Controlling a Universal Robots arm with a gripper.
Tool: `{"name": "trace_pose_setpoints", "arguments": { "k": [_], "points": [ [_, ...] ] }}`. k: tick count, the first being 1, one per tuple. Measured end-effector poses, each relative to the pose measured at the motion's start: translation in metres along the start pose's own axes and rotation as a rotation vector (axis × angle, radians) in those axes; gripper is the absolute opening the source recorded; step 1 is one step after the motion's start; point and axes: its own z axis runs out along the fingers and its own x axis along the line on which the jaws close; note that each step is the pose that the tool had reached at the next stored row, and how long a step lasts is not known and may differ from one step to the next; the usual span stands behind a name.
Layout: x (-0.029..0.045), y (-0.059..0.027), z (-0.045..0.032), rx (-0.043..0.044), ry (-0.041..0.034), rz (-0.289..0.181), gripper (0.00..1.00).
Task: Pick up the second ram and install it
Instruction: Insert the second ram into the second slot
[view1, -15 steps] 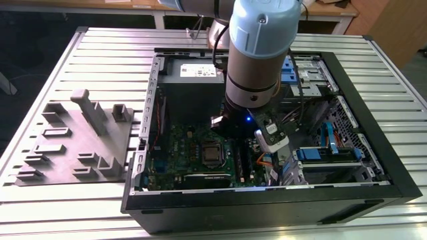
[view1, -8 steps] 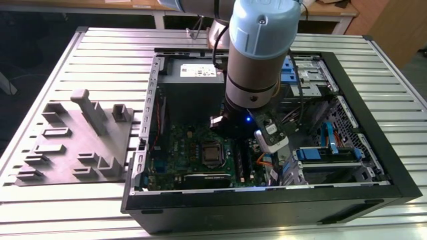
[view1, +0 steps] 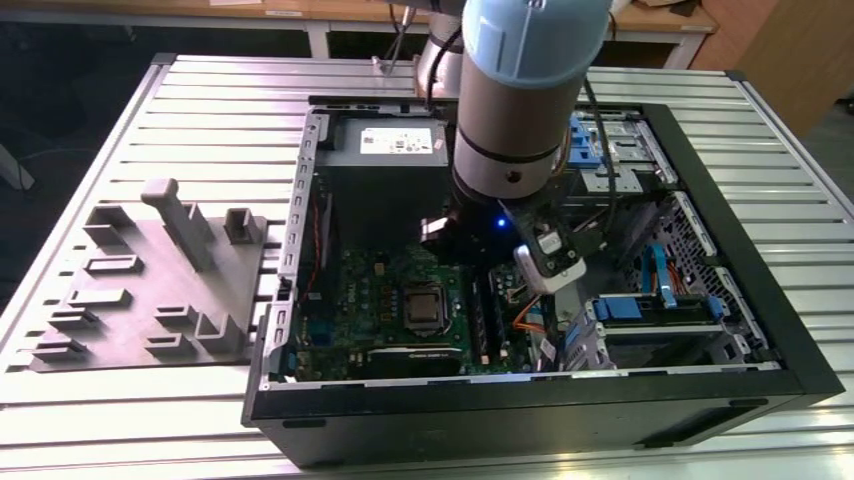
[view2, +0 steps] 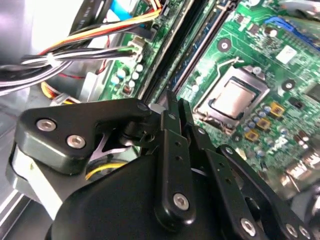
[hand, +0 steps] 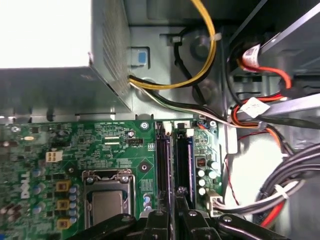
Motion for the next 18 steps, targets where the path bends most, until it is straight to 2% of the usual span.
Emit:
{"name": "trace_pose_setpoints", "arguments": {
  "k": [5,18],
  "points": [
    [-0.0008,0.0013,-0.0172,0.0000,-0.0001,0.000,0.19],
    [-0.0009,0.0014,-0.0183,0.0001,0.0000,0.000,0.18]
  ]
}}
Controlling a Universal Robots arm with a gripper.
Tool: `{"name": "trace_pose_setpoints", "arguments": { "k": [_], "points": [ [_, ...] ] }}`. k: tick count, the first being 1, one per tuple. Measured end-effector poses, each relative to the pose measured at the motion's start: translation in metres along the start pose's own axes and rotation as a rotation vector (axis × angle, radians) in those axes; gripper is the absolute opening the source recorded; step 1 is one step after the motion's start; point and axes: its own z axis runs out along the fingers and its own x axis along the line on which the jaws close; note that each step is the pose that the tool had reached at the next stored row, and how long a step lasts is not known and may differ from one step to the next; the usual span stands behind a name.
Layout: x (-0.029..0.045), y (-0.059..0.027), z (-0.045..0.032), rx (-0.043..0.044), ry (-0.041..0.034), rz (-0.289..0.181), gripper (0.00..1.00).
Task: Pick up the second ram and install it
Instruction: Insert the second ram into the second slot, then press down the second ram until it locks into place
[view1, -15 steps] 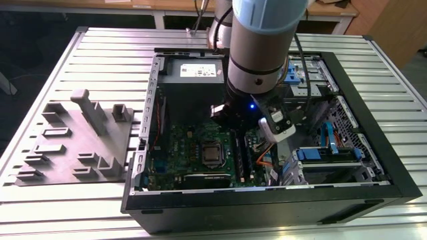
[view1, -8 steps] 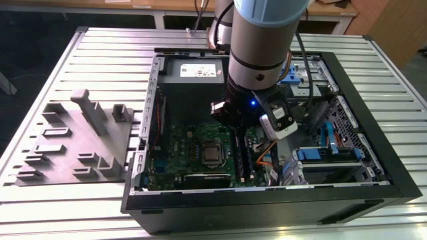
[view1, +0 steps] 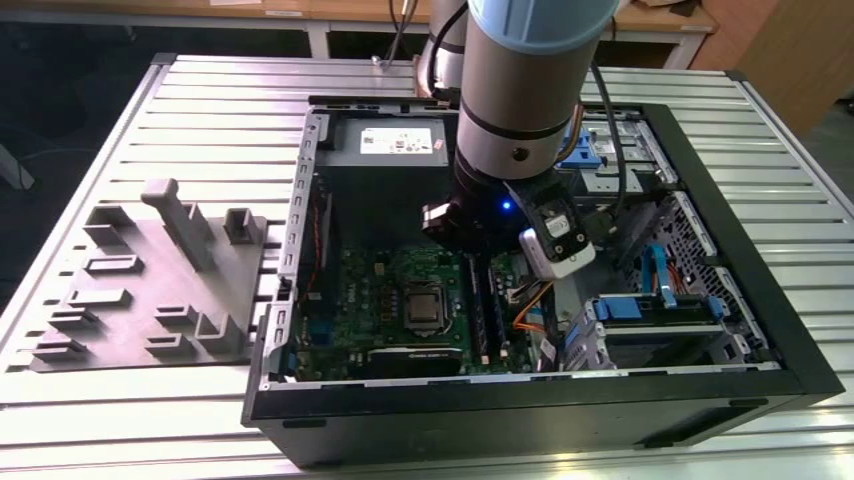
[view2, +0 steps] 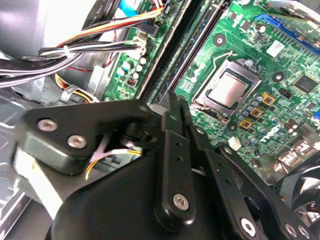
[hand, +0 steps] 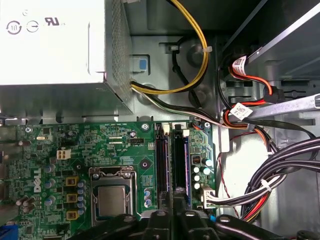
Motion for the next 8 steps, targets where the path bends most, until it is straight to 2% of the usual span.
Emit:
{"name": "trace_pose_setpoints", "arguments": {
  "k": [1,8],
  "points": [
    [0.0000,0.0000,0.0000,0.0000,0.0000,0.000,0.11],
    [-0.0001,0.0001,-0.0014,0.0000,0.0000,0.000,0.10]
  ]
}}
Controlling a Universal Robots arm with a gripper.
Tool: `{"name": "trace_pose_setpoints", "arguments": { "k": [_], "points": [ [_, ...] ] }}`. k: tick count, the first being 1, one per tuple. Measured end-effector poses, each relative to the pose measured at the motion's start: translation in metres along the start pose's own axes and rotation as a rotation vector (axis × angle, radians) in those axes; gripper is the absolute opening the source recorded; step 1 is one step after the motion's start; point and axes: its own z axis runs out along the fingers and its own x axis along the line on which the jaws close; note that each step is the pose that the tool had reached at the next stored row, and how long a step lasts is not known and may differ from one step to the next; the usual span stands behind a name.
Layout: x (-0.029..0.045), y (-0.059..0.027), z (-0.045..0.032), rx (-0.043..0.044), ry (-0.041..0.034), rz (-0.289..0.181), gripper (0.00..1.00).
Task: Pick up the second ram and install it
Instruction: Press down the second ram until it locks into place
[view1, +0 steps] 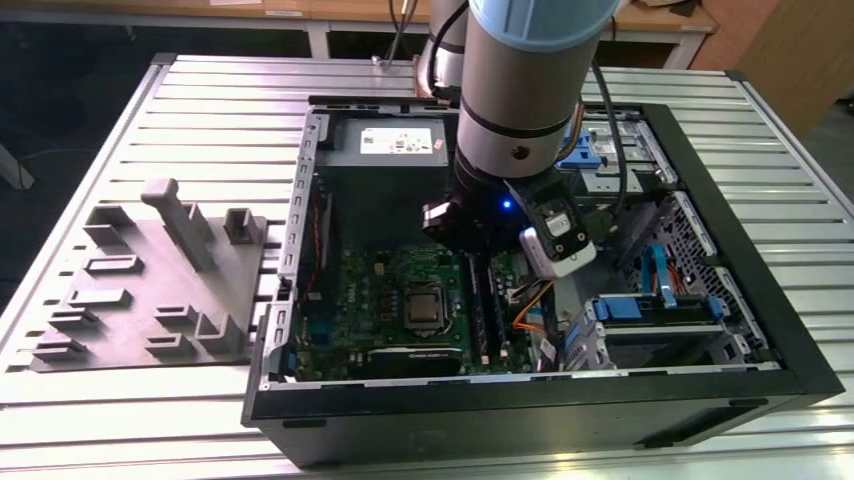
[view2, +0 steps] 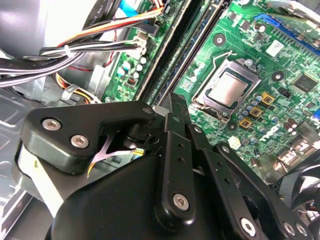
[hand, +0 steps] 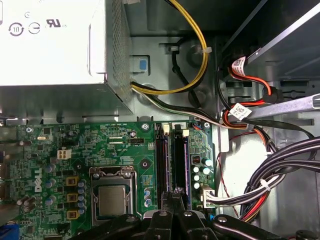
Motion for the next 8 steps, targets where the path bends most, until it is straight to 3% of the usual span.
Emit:
{"name": "trace_pose_setpoints", "arguments": {
  "k": [8],
  "points": [
    [0.0000,0.0000,-0.0003,0.0000,0.0000,0.000,0.10]
  ]
}}
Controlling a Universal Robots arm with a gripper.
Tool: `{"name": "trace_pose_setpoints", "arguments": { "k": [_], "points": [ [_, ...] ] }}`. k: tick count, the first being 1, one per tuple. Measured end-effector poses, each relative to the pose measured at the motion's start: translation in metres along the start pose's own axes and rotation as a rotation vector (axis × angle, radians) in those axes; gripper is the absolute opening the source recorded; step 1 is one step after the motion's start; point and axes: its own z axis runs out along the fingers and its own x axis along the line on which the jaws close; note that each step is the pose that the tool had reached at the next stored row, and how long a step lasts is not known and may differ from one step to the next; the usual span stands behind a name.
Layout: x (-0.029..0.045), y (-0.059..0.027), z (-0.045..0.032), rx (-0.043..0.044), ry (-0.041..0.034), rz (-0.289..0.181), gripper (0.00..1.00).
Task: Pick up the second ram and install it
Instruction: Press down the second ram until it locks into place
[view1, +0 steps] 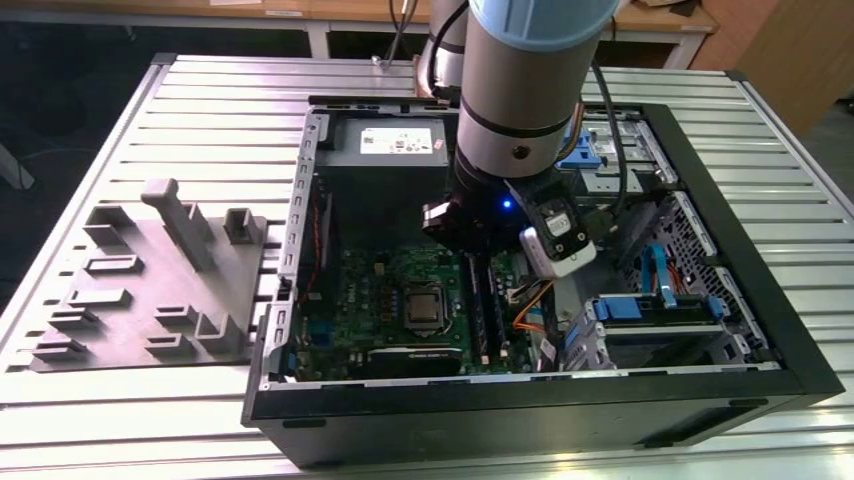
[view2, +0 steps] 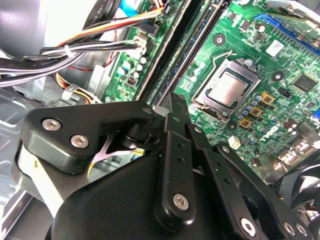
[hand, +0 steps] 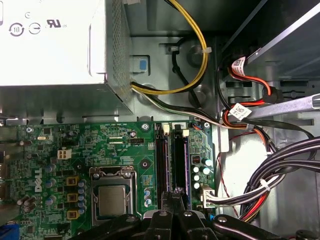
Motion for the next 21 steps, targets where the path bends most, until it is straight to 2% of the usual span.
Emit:
{"name": "trace_pose_setpoints", "arguments": {
  "k": [3,7,9,14,21],
  "points": [
    [0.0000,0.0010,0.0002,-0.0009,0.0002,0.000,0.10],
    [0.0003,0.0038,0.0023,-0.0197,0.0010,0.001,0.10],
    [0.0005,0.0061,0.0031,-0.0234,0.0011,0.001,0.10],
    [0.0009,0.0162,0.0043,-0.0218,0.0011,0.001,0.10],
    [0.0009,0.0175,0.0044,-0.0210,0.0011,0.001,0.10]
  ]
}}
